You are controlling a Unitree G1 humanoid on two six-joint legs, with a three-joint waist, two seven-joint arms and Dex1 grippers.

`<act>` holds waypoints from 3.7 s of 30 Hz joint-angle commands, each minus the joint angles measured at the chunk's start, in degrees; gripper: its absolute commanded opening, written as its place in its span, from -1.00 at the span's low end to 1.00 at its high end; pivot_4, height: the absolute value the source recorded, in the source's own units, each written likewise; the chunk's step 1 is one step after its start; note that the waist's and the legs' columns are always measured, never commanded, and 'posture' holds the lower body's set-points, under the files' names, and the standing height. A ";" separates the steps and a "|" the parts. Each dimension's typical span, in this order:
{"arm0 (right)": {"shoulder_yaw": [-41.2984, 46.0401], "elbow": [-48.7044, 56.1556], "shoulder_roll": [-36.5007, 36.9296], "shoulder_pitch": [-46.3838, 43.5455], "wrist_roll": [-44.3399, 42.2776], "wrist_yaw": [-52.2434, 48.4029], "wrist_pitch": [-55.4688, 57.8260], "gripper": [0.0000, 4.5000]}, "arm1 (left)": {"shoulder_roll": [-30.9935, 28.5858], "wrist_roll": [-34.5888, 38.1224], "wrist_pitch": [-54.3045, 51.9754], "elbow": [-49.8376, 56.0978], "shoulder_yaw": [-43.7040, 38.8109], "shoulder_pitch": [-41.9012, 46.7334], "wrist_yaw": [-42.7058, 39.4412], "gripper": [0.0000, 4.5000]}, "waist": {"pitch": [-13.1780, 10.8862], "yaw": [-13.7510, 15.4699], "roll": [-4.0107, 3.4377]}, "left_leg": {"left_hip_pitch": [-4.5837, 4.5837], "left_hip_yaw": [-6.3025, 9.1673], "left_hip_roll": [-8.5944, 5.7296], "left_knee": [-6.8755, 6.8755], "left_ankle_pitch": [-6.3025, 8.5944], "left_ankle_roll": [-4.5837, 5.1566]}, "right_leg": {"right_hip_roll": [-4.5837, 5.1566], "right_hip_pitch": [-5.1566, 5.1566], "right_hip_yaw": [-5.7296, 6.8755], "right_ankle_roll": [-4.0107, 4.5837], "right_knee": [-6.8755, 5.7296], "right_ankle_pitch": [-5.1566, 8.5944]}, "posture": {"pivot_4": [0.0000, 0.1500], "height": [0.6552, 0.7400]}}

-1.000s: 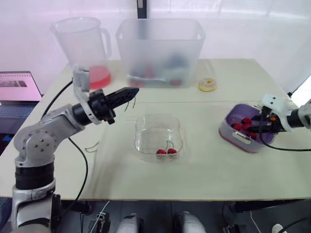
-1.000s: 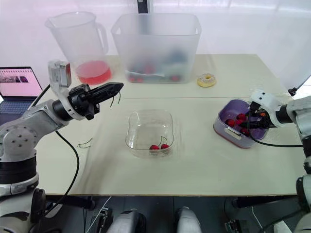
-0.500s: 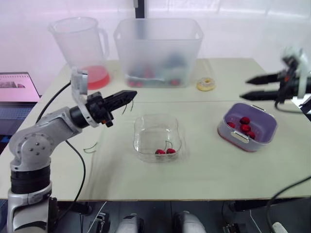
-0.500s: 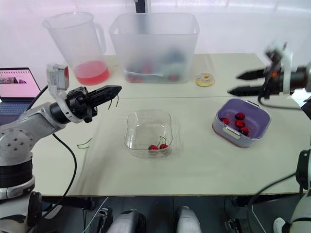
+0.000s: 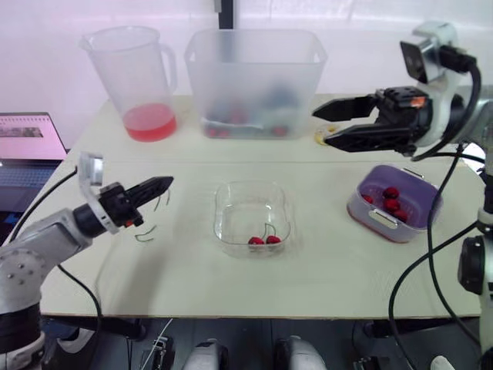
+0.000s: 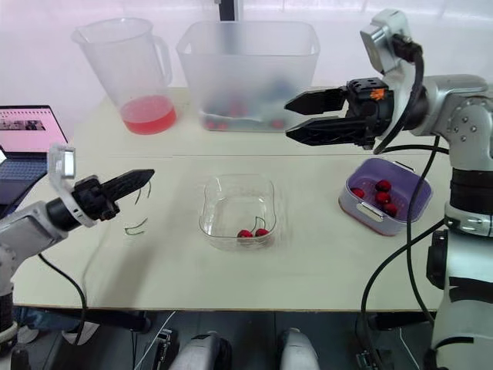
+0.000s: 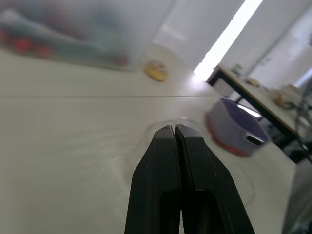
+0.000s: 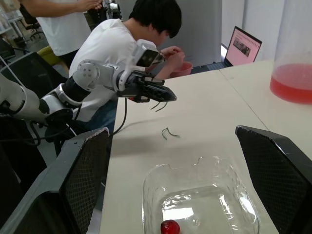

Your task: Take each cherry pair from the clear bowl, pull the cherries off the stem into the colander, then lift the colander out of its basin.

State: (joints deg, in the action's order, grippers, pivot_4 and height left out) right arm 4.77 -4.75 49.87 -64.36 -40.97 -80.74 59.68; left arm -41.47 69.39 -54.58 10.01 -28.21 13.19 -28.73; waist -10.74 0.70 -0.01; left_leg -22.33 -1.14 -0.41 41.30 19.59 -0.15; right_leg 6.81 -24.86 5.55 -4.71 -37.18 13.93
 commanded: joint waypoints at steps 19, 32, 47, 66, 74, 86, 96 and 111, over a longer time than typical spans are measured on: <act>1.20 3.88 -0.16 2.34 -4.33 5.02 -1.11 1.00 | -2.97 -10.29 -1.72 -23.03 -6.40 -0.58 -1.56 0.97 | 0.03 -0.36 0.06 | -0.04 -0.06 0.04 -0.09 0.01 0.01 | 0.05 -0.16 -0.02 0.00 -0.01 0.00 | 1.00 -0.21; -7.33 3.14 4.33 0.62 3.15 -0.19 -6.85 1.00 | -17.84 -18.23 12.46 -2.07 -4.97 -5.62 -27.29 0.99 | 0.01 -0.46 0.06 | -0.14 -0.15 -0.04 -0.18 0.02 0.00 | 0.16 -0.32 -0.07 0.01 0.05 0.00 | 1.00 -0.21; -25.67 6.90 2.36 -5.72 22.17 3.50 -10.06 1.00 | -17.98 -17.02 16.20 18.79 -1.41 -10.13 -35.36 0.99 | -0.01 -1.55 0.04 | -0.13 -0.22 0.12 -0.25 0.01 -0.01 | 0.00 -0.44 -0.11 0.02 -0.03 0.00 | 1.00 -0.21; -52.13 -2.75 -17.24 -13.42 35.32 -1.58 -3.52 1.00 | -14.88 -20.41 18.85 19.60 1.15 -13.48 -35.01 0.99 | 0.01 -1.61 0.06 | -0.31 -0.19 0.03 -0.16 0.02 0.03 | -0.02 -0.57 -0.10 0.02 -0.07 -0.01 | 1.00 -0.21; -59.89 -1.99 -18.24 -10.93 42.92 -2.54 -11.20 1.00 | -14.82 -21.38 19.31 20.05 1.90 -13.62 -34.35 0.99 | 0.01 -1.65 0.06 | -0.28 -0.19 0.04 -0.17 0.01 0.02 | -0.04 -0.57 -0.10 0.02 -0.09 0.00 | 1.00 -0.21; -59.89 -7.74 -20.96 -8.82 50.85 -3.04 -20.17 1.00 | -14.31 -20.40 18.04 21.85 2.28 -13.12 -32.16 0.99 | 0.01 -1.69 0.06 | -0.27 -0.19 0.03 -0.16 0.01 0.02 | -0.05 -0.54 -0.09 0.02 -0.09 -0.01 | 1.00 -0.21; -55.32 -11.43 -23.79 -9.51 54.27 -0.74 -27.47 1.00 | -14.17 -20.29 17.82 21.20 4.96 -10.51 -31.37 0.99 | 0.01 -1.69 0.06 | -0.25 -0.19 0.03 -0.16 0.01 0.00 | -0.05 -0.53 -0.09 0.02 -0.09 -0.01 | 1.00 -0.21; -49.89 -3.62 -20.47 -8.71 54.02 -8.30 -16.96 1.00 | -14.25 -20.27 17.34 20.48 7.72 -7.40 -31.29 0.99 | 0.01 -1.65 0.07 | -0.25 -0.18 0.03 -0.15 0.00 0.01 | -0.06 -0.51 -0.08 0.02 -0.10 -0.01 | 1.00 -0.21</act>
State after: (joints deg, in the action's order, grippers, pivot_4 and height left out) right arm -46.01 -10.44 28.60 -72.73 12.74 -88.17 40.59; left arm -55.58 48.29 -37.24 30.10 -20.59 5.16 -59.78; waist -10.72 -0.96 0.06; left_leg -22.58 -1.32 -0.37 41.15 19.59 -0.15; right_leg 6.74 -25.37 5.47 -4.69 -37.28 13.92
